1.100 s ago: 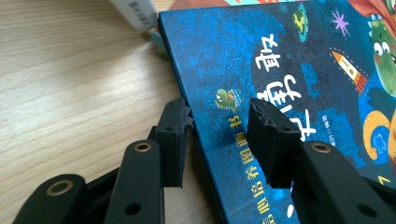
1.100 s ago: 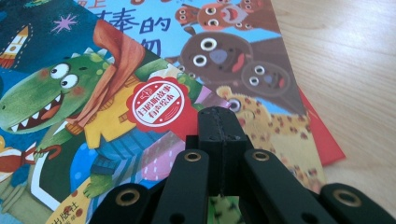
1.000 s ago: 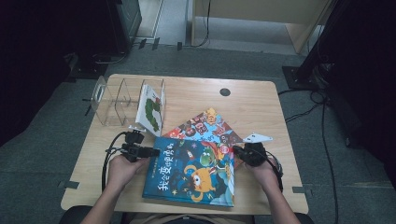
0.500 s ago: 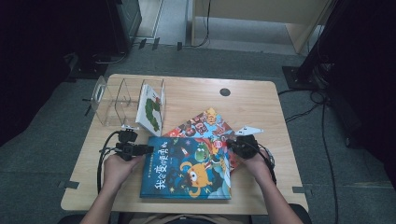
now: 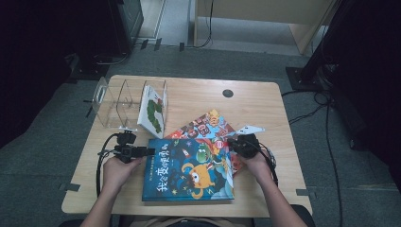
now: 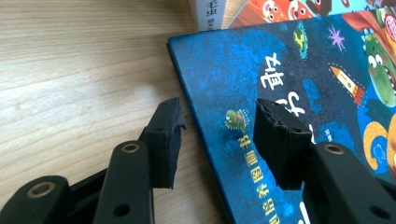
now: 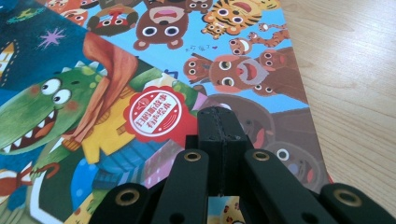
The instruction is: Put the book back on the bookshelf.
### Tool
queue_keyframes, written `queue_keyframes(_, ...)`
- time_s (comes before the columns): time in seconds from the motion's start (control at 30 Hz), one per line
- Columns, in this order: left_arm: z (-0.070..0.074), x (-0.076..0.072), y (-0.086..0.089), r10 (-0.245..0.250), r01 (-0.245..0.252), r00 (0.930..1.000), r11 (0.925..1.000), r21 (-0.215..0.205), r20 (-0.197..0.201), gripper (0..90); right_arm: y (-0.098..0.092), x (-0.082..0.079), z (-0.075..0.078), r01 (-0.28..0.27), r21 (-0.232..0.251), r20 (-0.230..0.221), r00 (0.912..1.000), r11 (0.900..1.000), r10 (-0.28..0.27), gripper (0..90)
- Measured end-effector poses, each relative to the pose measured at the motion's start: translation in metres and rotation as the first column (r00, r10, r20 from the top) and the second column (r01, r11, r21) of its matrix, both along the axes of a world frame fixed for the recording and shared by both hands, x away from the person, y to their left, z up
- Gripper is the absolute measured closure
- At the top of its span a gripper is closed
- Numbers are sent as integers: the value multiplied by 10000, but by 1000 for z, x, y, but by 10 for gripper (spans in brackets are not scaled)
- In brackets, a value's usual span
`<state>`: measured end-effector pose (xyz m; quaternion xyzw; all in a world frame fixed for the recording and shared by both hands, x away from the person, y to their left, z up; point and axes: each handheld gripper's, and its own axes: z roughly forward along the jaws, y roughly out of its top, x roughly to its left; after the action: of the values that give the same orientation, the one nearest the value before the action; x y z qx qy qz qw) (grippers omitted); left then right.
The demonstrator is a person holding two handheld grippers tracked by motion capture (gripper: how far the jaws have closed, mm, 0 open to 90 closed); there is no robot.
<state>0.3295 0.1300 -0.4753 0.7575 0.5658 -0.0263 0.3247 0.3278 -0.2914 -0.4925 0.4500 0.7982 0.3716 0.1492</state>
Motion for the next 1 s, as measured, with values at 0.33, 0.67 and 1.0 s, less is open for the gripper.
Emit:
queue_keyframes(0.33, 0, -22, 2, -108, 105, 9998, 9998, -159, -191, 502, 1, -16, 2, -267, -99, 161, 9995, 9996, 269, 900)
queue_keyframes(0.67, -7, -26, -7, -356, 352, 9983, 9993, -76, -468, 484, -2, -29, -1, -429, -251, -113, 9990, 9988, 426, 900)
queue_keyframes(1.0, -16, -25, -13, -475, 375, 9915, 9958, -835, -1214, 379, -2, -34, -1, -431, -158, -239, 9988, 9989, 427, 900)
